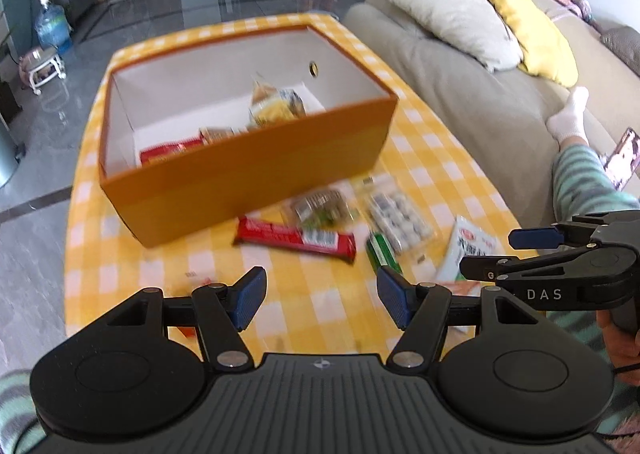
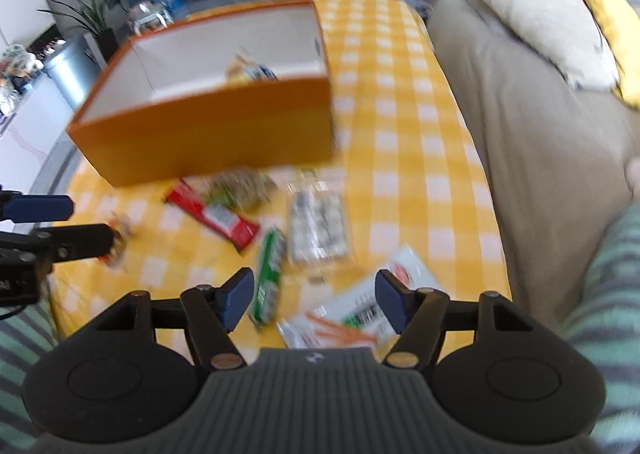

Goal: Organize snacks
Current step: 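Move both tools back down to the loose snacks beside the box, then grasp the green sausage with the left tool while the right tool grasps the white spicy-strip bag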

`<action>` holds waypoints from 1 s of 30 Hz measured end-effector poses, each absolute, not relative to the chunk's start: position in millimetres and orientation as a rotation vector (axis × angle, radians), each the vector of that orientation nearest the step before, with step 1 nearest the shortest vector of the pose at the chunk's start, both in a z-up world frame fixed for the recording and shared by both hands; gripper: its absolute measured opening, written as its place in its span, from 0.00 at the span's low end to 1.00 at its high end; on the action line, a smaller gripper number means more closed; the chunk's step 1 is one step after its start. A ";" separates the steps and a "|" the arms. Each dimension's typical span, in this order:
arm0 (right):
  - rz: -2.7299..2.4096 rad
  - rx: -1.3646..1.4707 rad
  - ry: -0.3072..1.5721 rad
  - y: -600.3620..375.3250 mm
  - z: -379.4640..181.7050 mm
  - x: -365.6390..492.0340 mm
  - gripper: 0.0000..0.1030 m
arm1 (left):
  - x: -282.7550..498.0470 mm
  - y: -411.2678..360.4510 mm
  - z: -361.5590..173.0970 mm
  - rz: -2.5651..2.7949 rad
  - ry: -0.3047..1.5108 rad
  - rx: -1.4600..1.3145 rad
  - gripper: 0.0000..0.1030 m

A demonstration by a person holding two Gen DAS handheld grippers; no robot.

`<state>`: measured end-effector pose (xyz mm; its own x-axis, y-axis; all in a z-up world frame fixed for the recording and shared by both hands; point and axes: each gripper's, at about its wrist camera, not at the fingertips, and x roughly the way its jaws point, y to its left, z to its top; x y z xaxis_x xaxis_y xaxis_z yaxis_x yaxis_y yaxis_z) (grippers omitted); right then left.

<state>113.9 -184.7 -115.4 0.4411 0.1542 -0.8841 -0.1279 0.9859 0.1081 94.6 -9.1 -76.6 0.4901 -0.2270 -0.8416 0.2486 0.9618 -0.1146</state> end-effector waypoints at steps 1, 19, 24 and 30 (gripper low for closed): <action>0.168 0.033 1.116 -188.0 -120.5 111.9 0.63 | 92.7 -11.2 -80.4 -0.294 1.028 0.027 0.72; -0.019 0.323 1.349 -228.9 -184.4 134.9 0.65 | 111.3 -35.8 -112.5 -0.325 1.114 -0.030 0.68; -0.072 0.304 1.351 -222.2 -192.2 147.9 0.65 | 118.9 -42.5 -118.6 -0.333 1.127 -0.028 0.66; -0.082 0.267 1.315 -209.5 -198.1 154.9 0.68 | 124.9 -44.7 -128.7 -0.334 1.157 -0.027 0.65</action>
